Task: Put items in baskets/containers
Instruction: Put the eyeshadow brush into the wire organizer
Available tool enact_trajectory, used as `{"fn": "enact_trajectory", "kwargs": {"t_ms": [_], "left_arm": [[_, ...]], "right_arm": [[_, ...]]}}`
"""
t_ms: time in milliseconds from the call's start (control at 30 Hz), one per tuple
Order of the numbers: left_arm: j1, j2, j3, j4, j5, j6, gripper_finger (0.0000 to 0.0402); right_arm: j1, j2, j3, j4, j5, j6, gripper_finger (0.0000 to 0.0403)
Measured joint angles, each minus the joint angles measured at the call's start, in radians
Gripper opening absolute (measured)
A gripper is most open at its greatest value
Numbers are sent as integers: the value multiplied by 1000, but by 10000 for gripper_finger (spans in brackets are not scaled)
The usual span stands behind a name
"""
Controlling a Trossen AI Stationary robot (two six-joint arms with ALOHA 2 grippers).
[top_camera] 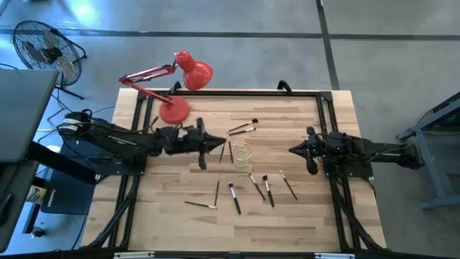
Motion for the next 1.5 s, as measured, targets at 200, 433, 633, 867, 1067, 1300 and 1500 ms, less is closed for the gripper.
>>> {"fn": "enact_trajectory", "kwargs": {"t_ms": [200,433,633,867,1067,1300,1500], "left_arm": [[81,127,25,199,110,0,0],[130,269,120,277,176,-5,0],[158,348,174,281,218,15,0],[169,401,182,277,192,23,0],[167,441,181,271,192,25,0],[167,445,178,221,217,18,0],[167,446,177,219,238,60,6]], "right_arm": [[0,0,0,0,0,0,0],[0,0,0,0,0,0,1],[0,0,0,0,1,0,0],[0,0,0,0,1,0,0],[0,0,0,0,2,0,0],[0,0,0,0,2,0,0],[0,0,0,0,1,0,1]]}}
